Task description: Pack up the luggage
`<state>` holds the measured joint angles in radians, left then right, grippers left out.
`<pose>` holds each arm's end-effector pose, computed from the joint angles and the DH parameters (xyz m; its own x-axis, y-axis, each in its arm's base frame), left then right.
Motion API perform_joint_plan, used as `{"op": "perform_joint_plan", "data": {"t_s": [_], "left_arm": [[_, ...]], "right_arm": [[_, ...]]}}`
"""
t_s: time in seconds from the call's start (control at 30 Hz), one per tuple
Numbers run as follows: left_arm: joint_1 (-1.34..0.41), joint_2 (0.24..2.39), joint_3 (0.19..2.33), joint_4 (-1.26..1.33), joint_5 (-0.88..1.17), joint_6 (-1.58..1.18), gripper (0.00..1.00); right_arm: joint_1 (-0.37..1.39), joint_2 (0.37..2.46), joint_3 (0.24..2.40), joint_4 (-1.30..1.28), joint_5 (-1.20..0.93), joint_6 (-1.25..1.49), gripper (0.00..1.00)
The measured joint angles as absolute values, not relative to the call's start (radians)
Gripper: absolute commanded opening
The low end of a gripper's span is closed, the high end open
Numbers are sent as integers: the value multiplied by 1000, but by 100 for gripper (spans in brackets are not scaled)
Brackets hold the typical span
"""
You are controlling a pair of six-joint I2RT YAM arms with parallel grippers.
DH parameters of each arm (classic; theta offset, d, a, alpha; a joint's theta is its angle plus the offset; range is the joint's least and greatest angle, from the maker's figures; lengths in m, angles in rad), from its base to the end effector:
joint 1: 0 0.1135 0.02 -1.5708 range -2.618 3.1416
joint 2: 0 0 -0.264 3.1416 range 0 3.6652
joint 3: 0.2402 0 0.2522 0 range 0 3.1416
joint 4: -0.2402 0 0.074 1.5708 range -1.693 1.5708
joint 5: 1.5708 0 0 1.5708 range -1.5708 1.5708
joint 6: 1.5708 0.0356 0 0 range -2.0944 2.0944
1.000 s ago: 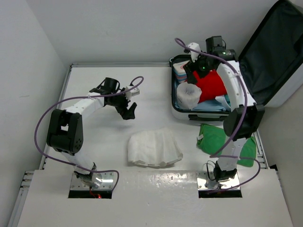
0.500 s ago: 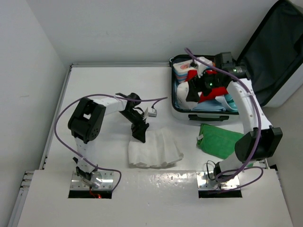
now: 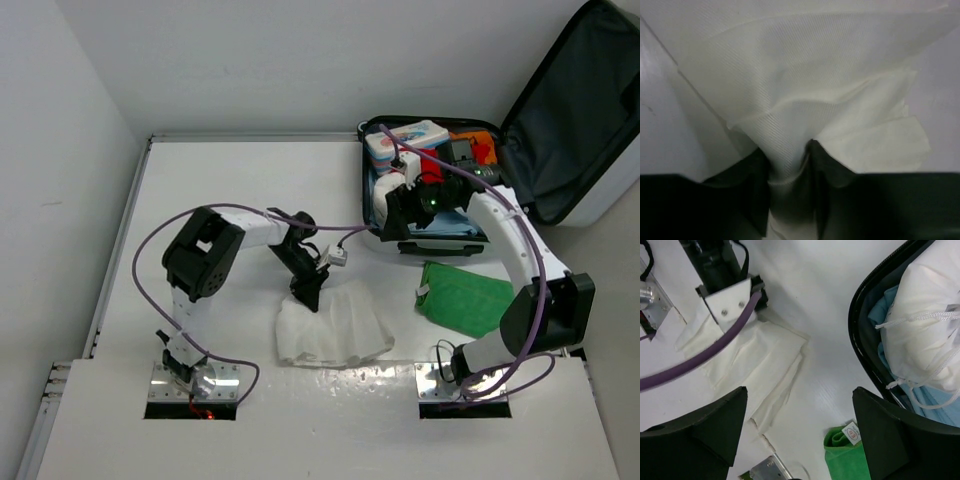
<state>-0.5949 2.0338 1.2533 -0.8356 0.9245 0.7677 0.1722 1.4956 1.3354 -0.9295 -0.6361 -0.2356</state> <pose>0.2738 -0.2196 0.1246 -0.3817 0.7633 -0.5213 0.7959 -0.0154 -0.6053 0.2910 0.0721 0.3059 -0.7539 -0.3217 -0.5729 -0.6012 0.6894 0.4041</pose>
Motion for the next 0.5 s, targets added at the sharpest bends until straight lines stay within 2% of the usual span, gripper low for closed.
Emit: {"op": "perform_joint_plan", "data": {"t_s": [0.03,0.13,0.2,0.33,0.5], "left_arm": [[-603,2023,1235,-822,910,771,19],[-618,1926,1130,-750,848,765,4],[-619,1839,1047,-695,814,759,0],[-619,1622,870,-551,737,719,0],[-619,1495,841,-448,657,691,0]], "right_arm": [[170,1493,1335,-921,-641,-231,87],[153,1491,1330,-908,-673,-237,90],[139,1484,1299,-897,-698,-265,92],[107,1438,1145,-860,-762,-364,97],[117,1427,1087,-862,-854,-455,99]]}}
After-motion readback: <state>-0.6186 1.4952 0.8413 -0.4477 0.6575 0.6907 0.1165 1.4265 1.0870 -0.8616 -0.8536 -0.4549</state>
